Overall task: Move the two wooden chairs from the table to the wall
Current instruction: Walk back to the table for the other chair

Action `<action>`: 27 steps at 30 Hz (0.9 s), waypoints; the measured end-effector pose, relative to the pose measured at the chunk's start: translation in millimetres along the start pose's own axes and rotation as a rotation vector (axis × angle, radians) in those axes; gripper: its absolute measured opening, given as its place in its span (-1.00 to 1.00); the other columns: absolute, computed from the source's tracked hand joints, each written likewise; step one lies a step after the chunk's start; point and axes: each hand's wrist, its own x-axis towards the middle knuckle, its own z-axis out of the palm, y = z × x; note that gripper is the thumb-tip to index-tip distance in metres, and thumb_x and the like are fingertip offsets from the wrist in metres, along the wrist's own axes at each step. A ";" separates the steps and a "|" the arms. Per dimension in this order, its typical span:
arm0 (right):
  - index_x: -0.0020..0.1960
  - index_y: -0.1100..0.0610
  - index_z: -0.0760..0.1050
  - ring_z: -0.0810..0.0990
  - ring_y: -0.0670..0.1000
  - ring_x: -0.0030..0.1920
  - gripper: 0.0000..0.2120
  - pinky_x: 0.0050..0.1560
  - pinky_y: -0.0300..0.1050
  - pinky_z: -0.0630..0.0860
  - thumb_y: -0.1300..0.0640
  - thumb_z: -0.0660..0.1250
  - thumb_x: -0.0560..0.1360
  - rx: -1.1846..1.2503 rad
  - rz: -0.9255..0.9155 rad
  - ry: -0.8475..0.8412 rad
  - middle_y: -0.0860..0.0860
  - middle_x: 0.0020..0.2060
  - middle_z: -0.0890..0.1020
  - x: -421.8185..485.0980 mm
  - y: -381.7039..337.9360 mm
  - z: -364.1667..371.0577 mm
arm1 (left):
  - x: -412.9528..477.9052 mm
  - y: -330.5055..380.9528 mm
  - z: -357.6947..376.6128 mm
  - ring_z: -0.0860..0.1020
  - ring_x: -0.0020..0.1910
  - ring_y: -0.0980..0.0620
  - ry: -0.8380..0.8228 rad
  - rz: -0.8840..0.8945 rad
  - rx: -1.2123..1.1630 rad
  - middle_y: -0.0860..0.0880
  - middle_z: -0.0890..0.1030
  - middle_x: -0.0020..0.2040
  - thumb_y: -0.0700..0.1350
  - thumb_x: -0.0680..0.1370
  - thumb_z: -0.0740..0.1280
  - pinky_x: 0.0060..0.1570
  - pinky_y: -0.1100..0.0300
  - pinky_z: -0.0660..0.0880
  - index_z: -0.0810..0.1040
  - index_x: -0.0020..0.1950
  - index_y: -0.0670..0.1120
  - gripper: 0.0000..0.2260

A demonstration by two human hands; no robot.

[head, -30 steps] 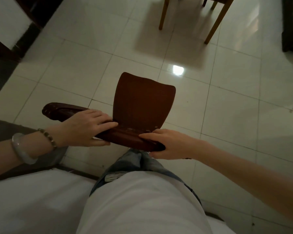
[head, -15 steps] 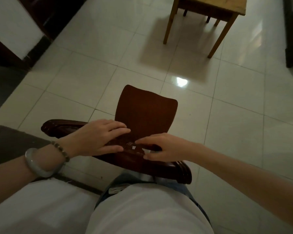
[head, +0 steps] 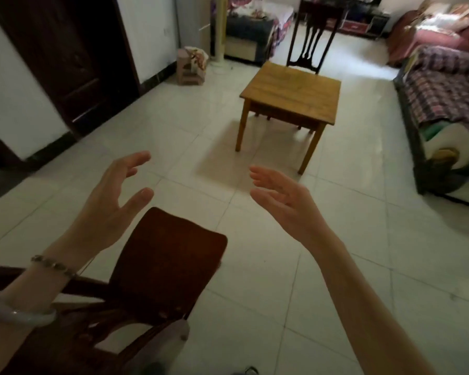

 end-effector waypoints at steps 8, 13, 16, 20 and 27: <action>0.42 -0.06 0.25 0.35 -0.22 0.35 -0.44 0.31 -0.27 0.35 -0.10 0.29 0.47 -0.056 -0.125 0.399 -0.28 0.33 0.37 -22.2 27.7 -176.0 | 110.6 121.1 137.8 0.21 0.43 -0.01 -0.020 0.312 -0.098 0.04 0.25 0.42 0.39 0.48 0.08 0.34 -0.06 0.22 0.15 0.42 0.13 -0.40; 0.39 -0.09 0.25 0.35 -0.23 0.34 -0.48 0.30 -0.23 0.37 -0.06 0.30 0.47 -0.102 -0.162 0.577 -0.34 0.30 0.33 2.7 57.7 -258.4 | 189.8 165.9 220.4 0.20 0.40 0.14 -0.083 0.352 -0.222 0.23 0.19 0.40 0.42 0.46 0.07 0.28 0.16 0.22 0.10 0.42 0.22 -0.41; 0.41 -0.04 0.25 0.36 -0.17 0.35 -0.45 0.33 -0.09 0.37 -0.10 0.29 0.47 -0.113 -0.166 0.659 -0.18 0.37 0.36 30.9 83.4 -308.9 | 248.2 184.2 268.3 0.20 0.38 0.19 -0.081 0.366 -0.304 0.28 0.18 0.39 0.42 0.45 0.07 0.27 0.20 0.23 0.12 0.43 0.14 -0.36; 0.38 -0.09 0.25 0.36 -0.11 0.36 -0.47 0.33 0.04 0.38 -0.14 0.29 0.46 -0.141 -0.159 0.757 -0.04 0.40 0.37 88.0 124.9 -375.2 | 341.3 200.9 335.0 0.22 0.37 0.26 -0.095 0.369 -0.378 0.15 0.20 0.42 0.44 0.43 0.07 0.31 0.16 0.24 0.13 0.43 0.13 -0.34; 0.31 -0.26 0.19 0.33 -0.05 0.38 -0.43 0.34 0.13 0.36 -0.35 0.26 0.37 -0.089 -0.132 0.868 0.01 0.43 0.33 197.9 176.4 -488.0 | 507.5 231.6 428.2 0.23 0.34 0.34 -0.100 0.509 -0.428 0.22 0.25 0.39 0.40 0.48 0.06 0.25 0.48 0.18 0.20 0.45 -0.02 -0.31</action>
